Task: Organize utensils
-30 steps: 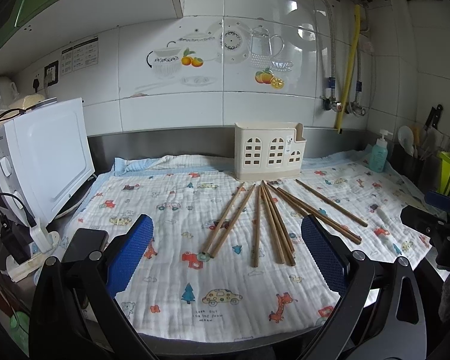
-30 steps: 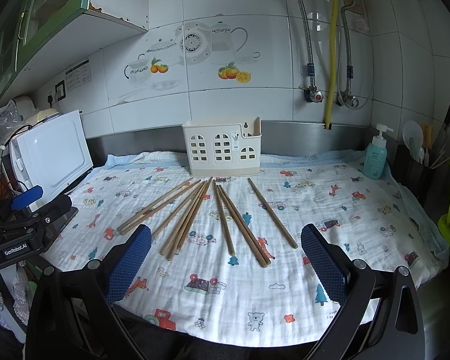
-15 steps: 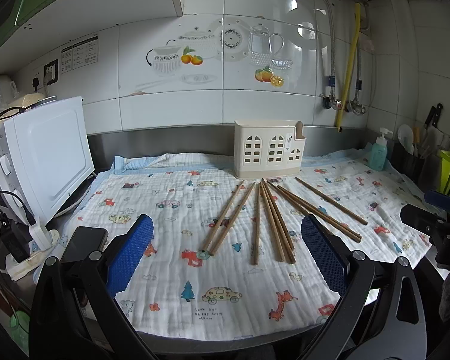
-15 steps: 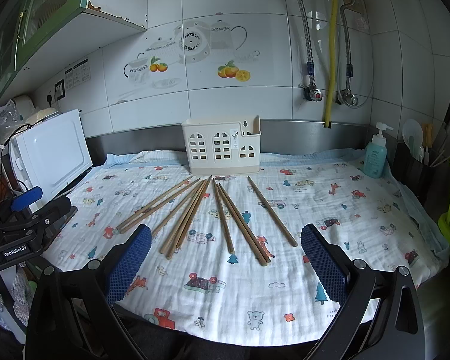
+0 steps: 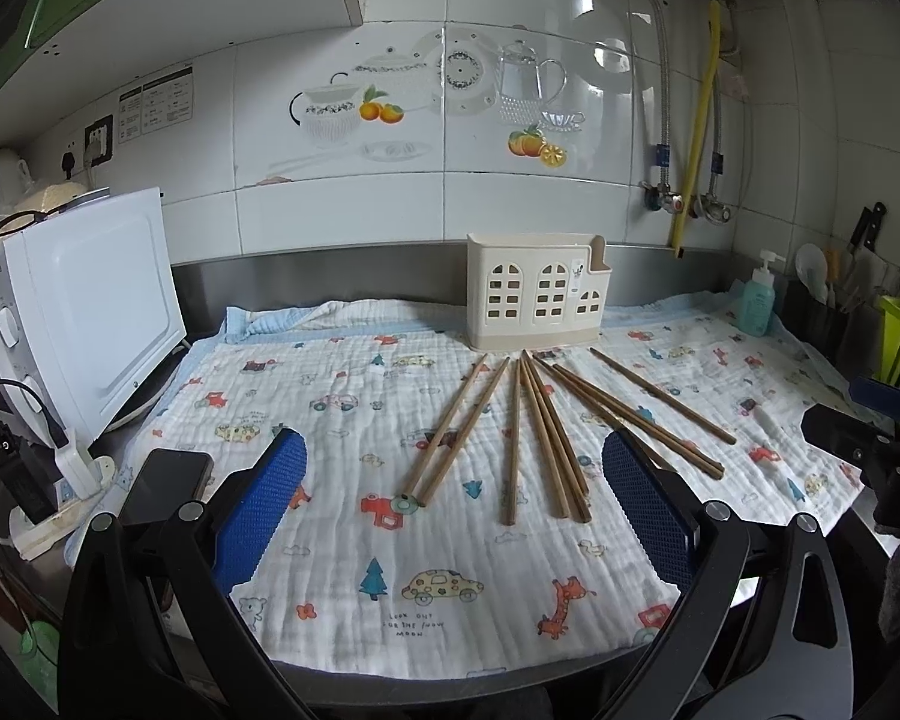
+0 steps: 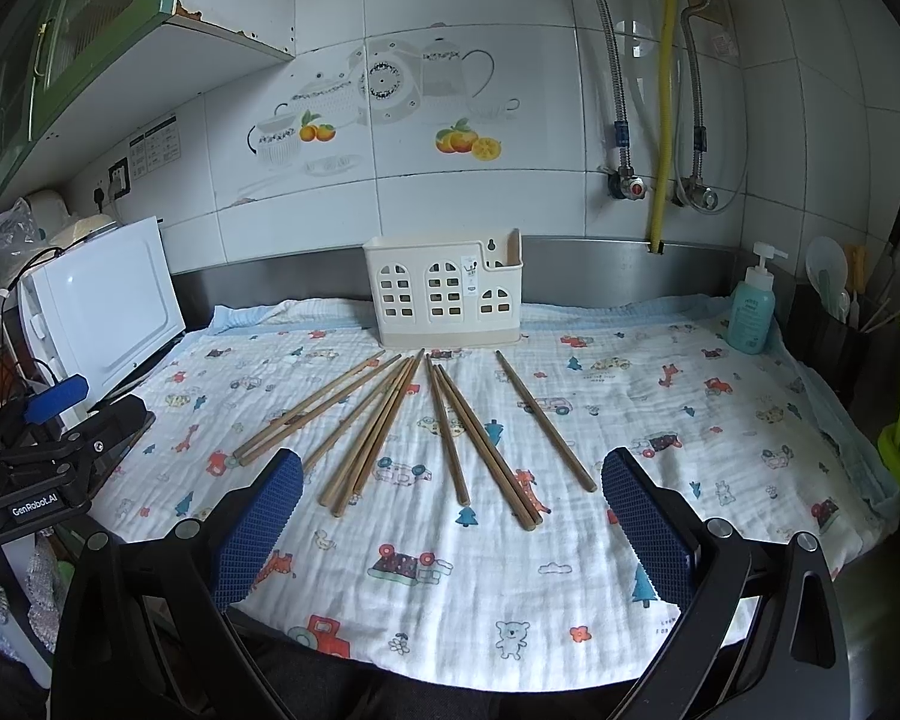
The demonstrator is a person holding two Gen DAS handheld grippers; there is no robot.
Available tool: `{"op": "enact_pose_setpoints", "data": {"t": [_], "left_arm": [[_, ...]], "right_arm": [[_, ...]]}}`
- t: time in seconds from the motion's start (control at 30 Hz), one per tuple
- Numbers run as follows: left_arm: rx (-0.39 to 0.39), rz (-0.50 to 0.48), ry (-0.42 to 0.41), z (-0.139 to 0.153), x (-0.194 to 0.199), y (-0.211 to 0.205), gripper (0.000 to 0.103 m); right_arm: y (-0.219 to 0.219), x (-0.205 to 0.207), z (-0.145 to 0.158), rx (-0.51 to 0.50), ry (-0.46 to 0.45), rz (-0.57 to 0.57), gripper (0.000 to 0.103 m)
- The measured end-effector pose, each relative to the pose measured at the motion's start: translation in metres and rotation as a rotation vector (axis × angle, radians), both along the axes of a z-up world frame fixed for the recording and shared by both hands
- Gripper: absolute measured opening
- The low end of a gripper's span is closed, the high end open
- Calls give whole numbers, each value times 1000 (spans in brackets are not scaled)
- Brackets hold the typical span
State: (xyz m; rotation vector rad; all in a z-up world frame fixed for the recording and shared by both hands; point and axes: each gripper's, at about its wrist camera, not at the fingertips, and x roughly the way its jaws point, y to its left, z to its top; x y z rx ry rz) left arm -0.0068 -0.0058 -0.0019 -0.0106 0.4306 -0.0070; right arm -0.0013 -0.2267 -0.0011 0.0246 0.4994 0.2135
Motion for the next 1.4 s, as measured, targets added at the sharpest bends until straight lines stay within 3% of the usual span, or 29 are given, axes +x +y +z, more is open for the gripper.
{"op": "enact_pose_setpoints", "data": {"t": [0.9, 1.4], "left_arm": [[-38, -11, 93, -10, 23, 6, 98], [-17, 17, 119, -12, 49, 14, 98]], "right_arm": [[0, 16, -10, 9, 32, 6, 97], [0, 42, -12, -1, 59, 7, 97]]}}
